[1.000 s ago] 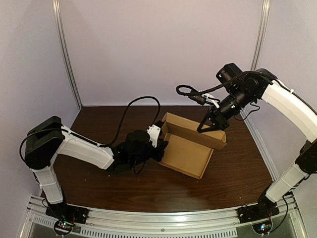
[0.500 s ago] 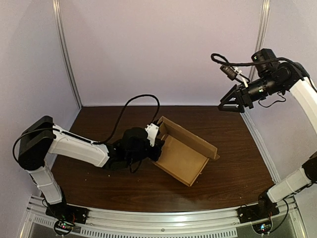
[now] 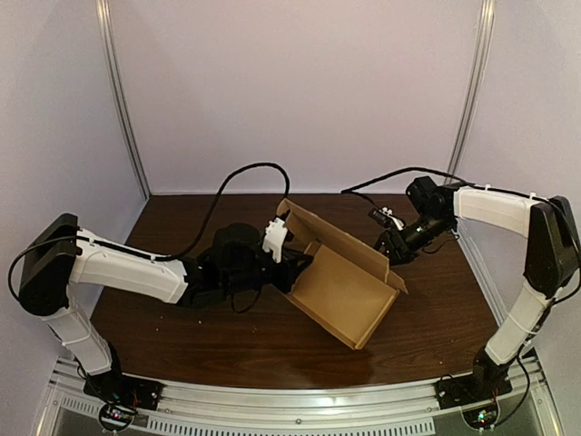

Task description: Fold the paper box

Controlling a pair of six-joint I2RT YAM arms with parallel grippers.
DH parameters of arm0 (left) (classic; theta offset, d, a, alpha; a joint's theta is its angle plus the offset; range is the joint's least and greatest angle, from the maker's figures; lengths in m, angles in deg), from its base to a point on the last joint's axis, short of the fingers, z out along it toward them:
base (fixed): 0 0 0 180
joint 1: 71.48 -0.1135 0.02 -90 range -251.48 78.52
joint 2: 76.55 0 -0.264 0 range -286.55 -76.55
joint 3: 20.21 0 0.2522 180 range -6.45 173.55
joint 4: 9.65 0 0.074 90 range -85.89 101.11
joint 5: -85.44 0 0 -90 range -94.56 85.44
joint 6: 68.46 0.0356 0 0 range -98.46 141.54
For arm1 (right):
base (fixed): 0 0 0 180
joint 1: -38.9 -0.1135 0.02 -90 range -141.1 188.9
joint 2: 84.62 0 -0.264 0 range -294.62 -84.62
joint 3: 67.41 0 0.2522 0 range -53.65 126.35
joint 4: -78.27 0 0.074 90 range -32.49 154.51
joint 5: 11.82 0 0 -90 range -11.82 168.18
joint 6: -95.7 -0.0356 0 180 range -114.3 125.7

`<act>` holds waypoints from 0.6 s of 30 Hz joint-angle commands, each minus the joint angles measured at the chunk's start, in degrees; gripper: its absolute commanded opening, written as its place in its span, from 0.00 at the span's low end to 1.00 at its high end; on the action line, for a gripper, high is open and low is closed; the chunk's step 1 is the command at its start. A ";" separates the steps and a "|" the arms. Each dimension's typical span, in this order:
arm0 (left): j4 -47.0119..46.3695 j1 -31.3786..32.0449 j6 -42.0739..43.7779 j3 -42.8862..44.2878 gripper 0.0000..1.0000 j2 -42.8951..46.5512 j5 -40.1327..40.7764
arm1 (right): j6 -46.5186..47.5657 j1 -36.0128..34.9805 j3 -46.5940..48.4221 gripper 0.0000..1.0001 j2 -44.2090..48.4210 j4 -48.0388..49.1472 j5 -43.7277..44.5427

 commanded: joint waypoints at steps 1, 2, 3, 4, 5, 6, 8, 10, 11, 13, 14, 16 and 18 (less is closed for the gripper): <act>-8.13 -0.01 -2.47 -1.83 0.11 1.84 3.07 | -5.55 -2.72 0.54 0.68 0.49 4.57 -14.16; -9.95 0.15 -2.74 -2.18 0.12 1.69 4.56 | -7.45 -3.53 0.26 0.67 -0.58 5.90 -17.49; -11.63 0.37 -2.82 -2.34 0.12 1.37 5.74 | -9.57 -4.47 0.04 0.67 -1.67 7.24 -20.50; -12.71 0.57 -2.78 -2.30 0.11 0.96 6.97 | -11.38 -5.54 -0.10 0.67 -2.54 8.81 -23.52; -13.32 0.92 -2.44 -1.91 0.12 0.47 8.48 | -13.56 -6.88 -0.13 0.67 -3.05 10.88 -26.25; -13.68 1.37 -1.98 -1.29 0.12 -0.31 10.47 | -15.96 -8.35 -0.14 0.66 -3.38 13.03 -28.91; -16.12 2.23 -1.23 -0.41 0.12 -2.17 13.64 | -23.86 -12.65 -0.58 0.66 -3.02 20.06 -33.87; -19.53 2.92 -1.24 0.12 0.12 -4.57 15.93 | -26.93 -15.80 0.61 0.66 -2.07 22.28 -36.07; -20.14 3.18 -1.20 0.75 0.12 -5.35 16.84 | -25.87 -16.59 1.53 0.67 -1.71 21.09 -36.20; -20.02 3.49 -1.14 1.69 0.12 -6.25 17.36 | -23.08 -16.68 2.99 0.67 -1.94 17.88 -36.29; -20.22 3.57 -1.09 1.71 0.12 -6.35 17.62 | -21.14 -16.20 3.48 0.67 -2.46 15.80 -36.25; -19.97 3.66 -0.88 1.38 0.13 -5.94 17.89 | -17.49 -14.15 3.83 0.66 -3.81 11.88 -35.45; -17.72 3.66 -0.44 1.21 0.13 -5.10 18.09 | -15.35 -11.20 3.61 0.66 -5.24 9.62 -34.53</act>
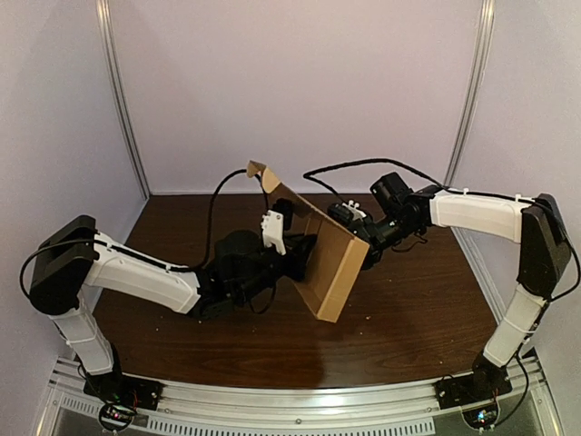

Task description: Fold the paper box

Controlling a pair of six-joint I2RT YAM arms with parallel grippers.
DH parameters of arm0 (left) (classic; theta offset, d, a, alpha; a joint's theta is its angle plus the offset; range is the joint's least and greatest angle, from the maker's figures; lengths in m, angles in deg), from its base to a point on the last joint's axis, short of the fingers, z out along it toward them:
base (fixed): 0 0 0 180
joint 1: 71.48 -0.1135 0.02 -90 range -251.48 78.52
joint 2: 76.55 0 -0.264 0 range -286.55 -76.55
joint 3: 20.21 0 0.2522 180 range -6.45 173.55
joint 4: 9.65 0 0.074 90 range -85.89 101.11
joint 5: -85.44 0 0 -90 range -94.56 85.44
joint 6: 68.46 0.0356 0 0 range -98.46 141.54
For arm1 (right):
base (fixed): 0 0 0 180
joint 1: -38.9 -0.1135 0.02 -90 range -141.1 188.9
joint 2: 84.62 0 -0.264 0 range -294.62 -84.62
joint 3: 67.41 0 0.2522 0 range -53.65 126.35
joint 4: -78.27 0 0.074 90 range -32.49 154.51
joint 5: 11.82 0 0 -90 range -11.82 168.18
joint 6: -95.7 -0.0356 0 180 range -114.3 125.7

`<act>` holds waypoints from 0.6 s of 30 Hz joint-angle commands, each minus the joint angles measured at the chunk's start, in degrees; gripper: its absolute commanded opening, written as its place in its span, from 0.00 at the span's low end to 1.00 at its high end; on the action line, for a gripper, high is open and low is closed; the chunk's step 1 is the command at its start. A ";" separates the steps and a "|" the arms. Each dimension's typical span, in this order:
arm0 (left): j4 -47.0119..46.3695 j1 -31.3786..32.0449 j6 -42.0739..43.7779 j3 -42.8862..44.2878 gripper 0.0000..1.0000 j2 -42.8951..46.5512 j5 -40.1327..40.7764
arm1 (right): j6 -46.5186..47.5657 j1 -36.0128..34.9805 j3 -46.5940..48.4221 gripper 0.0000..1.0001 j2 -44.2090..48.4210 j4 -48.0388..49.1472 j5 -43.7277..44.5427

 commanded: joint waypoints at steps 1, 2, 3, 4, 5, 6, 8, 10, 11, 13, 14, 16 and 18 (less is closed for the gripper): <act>2.70 0.11 1.70 1.01 0.13 0.03 3.45 | 5.75 4.17 1.93 0.66 -2.88 -5.10 -3.33; 3.71 0.13 1.79 0.44 0.13 0.59 3.59 | 6.93 5.99 2.10 0.67 -3.47 -6.65 -0.97; 4.94 0.13 1.88 -0.24 0.13 1.28 3.66 | 8.15 7.77 2.21 0.67 -3.94 -7.79 0.67; 6.64 0.06 1.90 -0.90 0.13 2.05 3.75 | 9.46 9.40 2.43 0.67 -4.33 -9.07 3.09; 8.56 0.11 1.98 -1.65 0.13 2.72 3.88 | 10.66 11.01 2.91 0.68 -4.60 -11.05 6.22; 11.02 0.11 1.99 -2.35 0.13 3.49 4.11 | 12.89 12.50 3.32 0.69 -4.62 -12.98 9.05; 15.74 0.13 1.72 -4.02 0.14 4.72 5.38 | 14.63 15.44 3.60 0.71 -4.35 -15.25 15.27; 21.99 0.08 0.56 -4.93 0.13 5.18 8.66 | 14.77 18.20 2.87 0.72 -3.26 -14.85 18.61; 25.53 0.07 -0.17 -4.86 0.14 5.01 9.92 | 14.28 19.24 2.65 0.72 -2.71 -14.85 20.48; 29.44 0.08 -1.20 -5.06 0.14 4.08 10.91 | 15.34 20.89 2.81 0.72 -1.51 -15.67 23.59; 30.29 0.01 -2.04 -5.54 0.14 3.28 10.99 | 16.09 21.33 2.99 0.72 -0.76 -16.28 25.30; 31.14 0.01 -3.27 -5.84 0.14 1.38 10.64 | 16.53 21.73 2.83 0.72 1.32 -16.14 27.25; 30.71 0.04 -4.44 -6.35 0.15 0.74 10.03 | 16.53 21.79 2.19 0.73 4.29 -15.35 28.73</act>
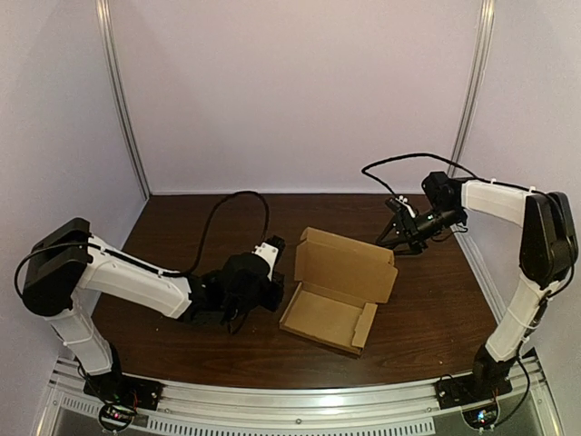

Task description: Fold the paper box

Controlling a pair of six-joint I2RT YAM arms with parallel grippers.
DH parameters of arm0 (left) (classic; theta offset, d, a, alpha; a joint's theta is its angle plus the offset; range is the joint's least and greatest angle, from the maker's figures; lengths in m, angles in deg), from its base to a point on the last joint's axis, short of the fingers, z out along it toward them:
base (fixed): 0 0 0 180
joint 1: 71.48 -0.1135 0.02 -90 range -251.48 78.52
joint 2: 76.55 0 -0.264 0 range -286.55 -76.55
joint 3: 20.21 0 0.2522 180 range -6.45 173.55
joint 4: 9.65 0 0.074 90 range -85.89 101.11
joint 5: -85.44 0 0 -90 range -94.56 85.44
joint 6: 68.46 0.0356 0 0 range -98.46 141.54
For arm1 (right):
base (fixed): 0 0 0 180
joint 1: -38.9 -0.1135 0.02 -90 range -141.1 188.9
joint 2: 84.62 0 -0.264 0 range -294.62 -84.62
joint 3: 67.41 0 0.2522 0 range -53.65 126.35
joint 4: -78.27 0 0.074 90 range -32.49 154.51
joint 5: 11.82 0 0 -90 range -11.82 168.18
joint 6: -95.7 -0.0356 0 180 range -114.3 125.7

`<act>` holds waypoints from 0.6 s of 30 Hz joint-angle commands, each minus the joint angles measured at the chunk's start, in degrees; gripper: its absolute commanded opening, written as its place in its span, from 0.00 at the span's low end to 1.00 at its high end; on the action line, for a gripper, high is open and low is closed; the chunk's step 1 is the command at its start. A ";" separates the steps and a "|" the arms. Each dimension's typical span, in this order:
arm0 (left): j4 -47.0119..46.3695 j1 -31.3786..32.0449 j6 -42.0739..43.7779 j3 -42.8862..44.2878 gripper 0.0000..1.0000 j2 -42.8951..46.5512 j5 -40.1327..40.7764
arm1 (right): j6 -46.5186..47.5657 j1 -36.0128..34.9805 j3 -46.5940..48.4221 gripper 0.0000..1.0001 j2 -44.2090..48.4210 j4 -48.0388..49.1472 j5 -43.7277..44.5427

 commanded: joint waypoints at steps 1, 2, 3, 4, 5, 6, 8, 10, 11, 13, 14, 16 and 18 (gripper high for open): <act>3.60 0.00 -3.51 -1.95 0.16 -1.87 0.91 | 2.12 0.03 -0.02 0.73 7.80 -0.64 8.01; 2.83 0.08 -3.60 -2.42 0.17 -1.29 0.29 | 2.43 0.05 -0.12 0.73 9.01 -0.75 8.91; 2.05 0.09 -3.43 -2.88 0.19 -0.51 -0.61 | 2.89 0.00 -0.11 0.73 10.22 -1.11 9.65; 1.79 0.12 -3.36 -3.12 0.20 0.27 -1.30 | 3.50 0.04 -0.13 0.73 11.61 -1.48 10.31; 2.03 0.11 -3.43 -3.24 0.22 1.04 -1.82 | 4.18 0.05 -0.01 0.74 12.91 -1.86 10.80; 2.34 0.12 -3.21 -3.35 0.24 2.05 -2.55 | 4.94 0.03 0.09 0.74 14.56 -2.17 11.05; 3.13 0.08 -2.96 -3.88 0.27 4.22 -3.34 | 6.13 0.05 0.02 0.74 17.94 -2.45 11.53; 5.06 0.09 -2.13 -4.35 0.32 7.08 -3.36 | 7.77 0.00 0.15 0.76 21.38 -3.46 12.05; 5.54 0.10 -0.45 -4.43 0.34 8.69 -4.17 | 9.18 0.01 0.28 0.76 23.29 -4.30 12.53; 7.48 0.11 3.67 -3.77 0.39 11.38 -5.78 | 14.15 -0.01 0.44 0.77 26.72 -6.89 13.79; 8.75 0.11 5.68 -3.01 0.41 12.51 -6.27 | 16.18 -0.08 0.38 0.77 28.42 -8.27 14.43; 10.35 0.02 9.82 -1.61 0.45 13.74 -6.53 | 21.52 -0.04 -1.09 0.79 31.39 -10.11 15.90; 12.55 0.02 12.71 0.82 0.49 13.28 -6.29 | 22.75 -0.04 -3.07 0.82 33.02 -10.82 19.09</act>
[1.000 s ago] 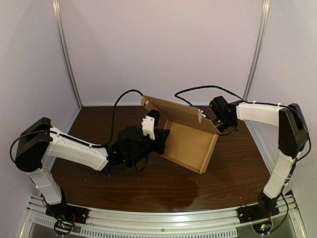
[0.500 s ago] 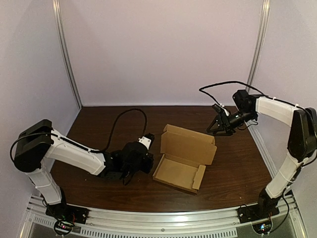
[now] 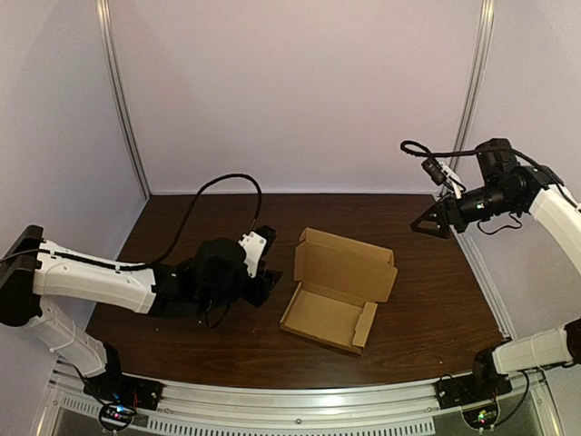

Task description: Fold the paper box

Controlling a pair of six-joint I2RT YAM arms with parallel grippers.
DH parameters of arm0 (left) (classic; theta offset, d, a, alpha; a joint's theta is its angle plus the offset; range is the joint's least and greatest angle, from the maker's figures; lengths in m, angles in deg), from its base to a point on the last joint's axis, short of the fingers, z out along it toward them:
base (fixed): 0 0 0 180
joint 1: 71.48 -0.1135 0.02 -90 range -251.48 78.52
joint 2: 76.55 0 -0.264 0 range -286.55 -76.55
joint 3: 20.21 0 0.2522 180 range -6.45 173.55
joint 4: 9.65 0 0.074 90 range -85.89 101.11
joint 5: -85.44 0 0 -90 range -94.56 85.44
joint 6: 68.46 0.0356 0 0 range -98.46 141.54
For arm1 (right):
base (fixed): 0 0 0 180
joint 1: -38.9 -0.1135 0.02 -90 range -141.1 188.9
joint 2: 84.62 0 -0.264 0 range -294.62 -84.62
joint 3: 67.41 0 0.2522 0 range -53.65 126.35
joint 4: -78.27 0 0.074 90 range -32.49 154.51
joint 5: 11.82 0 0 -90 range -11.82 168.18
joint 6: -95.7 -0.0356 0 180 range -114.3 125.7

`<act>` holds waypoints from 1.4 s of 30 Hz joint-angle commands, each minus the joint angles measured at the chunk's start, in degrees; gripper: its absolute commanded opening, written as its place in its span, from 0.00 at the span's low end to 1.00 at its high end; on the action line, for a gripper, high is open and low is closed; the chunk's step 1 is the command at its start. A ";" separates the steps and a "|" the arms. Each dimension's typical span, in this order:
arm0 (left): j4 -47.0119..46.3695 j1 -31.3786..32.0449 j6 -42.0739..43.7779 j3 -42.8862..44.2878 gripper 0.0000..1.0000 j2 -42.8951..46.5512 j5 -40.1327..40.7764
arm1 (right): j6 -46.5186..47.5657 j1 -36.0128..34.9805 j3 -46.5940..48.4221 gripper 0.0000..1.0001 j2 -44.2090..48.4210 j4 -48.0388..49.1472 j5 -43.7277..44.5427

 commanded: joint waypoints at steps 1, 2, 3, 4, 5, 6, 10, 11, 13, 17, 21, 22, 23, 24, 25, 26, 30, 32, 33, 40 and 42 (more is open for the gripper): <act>5.68 -0.07 9.55 5.15 0.50 -0.22 -2.31 | 9.69 -0.06 -3.55 0.82 3.46 -6.03 6.93; 6.55 -0.03 10.41 6.14 0.49 -1.03 -4.00 | 11.47 -0.06 -4.32 0.82 3.38 -7.49 7.17; 7.10 -0.10 10.18 6.92 0.49 -1.72 -5.30 | 12.78 -0.06 -5.40 0.80 3.56 -8.21 7.37; 7.12 -0.05 9.24 7.26 0.48 -2.34 -6.25 | 14.15 -0.15 -6.96 0.77 4.36 -8.29 7.77; 6.49 -0.04 7.72 7.14 0.47 -2.80 -7.02 | 15.76 -0.28 -8.85 0.74 5.51 -8.02 7.51; 5.64 -0.07 5.88 6.88 0.47 -3.23 -7.32 | 18.06 -0.50 -10.65 0.72 7.15 -7.35 7.21; 4.90 -0.13 -1.01 6.29 0.47 -4.85 -6.03 | 30.85 -5.53 -16.34 0.68 13.35 -8.39 6.86; 5.68 -0.12 -2.49 6.63 0.47 -5.45 -5.68 | 33.22 -7.96 -16.89 0.67 14.28 -8.50 8.17; 6.83 -0.41 -5.27 7.13 0.47 -6.87 -5.81 | 37.06 -15.24 -17.54 0.66 15.24 -8.49 12.67; 10.73 -2.62 -11.69 9.12 0.46 -11.38 -8.06 | 42.78 -27.54 -17.50 0.58 10.34 -7.07 23.81; 7.27 -5.00 -17.56 7.44 0.44 -13.50 -12.69 | 48.62 -37.69 -19.36 0.55 4.92 -2.45 33.03; 6.72 -5.22 -18.36 7.22 0.44 -13.78 -13.31 | 49.57 -39.53 -19.84 0.55 3.70 -1.22 34.76; 6.56 -5.37 -19.07 7.15 0.43 -13.97 -13.65 | 50.23 -40.96 -20.27 0.54 2.27 0.16 36.19; 6.39 -5.45 -19.49 7.06 0.43 -14.18 -13.77 | 51.00 -41.86 -20.57 0.54 0.97 1.26 37.08; 6.25 -5.52 -19.74 7.05 0.43 -14.37 -14.02 | 51.47 -42.69 -20.91 0.52 -0.04 2.60 37.75; 6.36 -5.56 -19.81 7.10 0.43 -14.55 -14.16 | 52.06 -43.32 -21.23 0.51 -0.90 3.74 38.17; 6.66 -5.70 -20.22 6.81 0.43 -14.79 -14.19 | 54.21 -45.08 -22.58 0.49 -4.27 8.36 39.82; 6.56 -5.86 -20.31 6.55 0.43 -14.76 -14.38 | 55.00 -45.36 -23.36 0.48 -6.35 10.35 40.59; 6.44 -6.05 -20.30 6.39 0.43 -14.82 -14.72 | 55.20 -45.41 -23.65 0.48 -7.12 11.48 40.77; 5.25 -7.43 -20.47 5.91 0.43 -15.78 -16.52 | 56.20 -45.41 -23.54 0.45 -13.20 15.07 42.56; 4.87 -7.74 -20.43 5.96 0.43 -16.08 -16.89 | 56.74 -45.41 -23.60 0.44 -14.64 15.30 42.85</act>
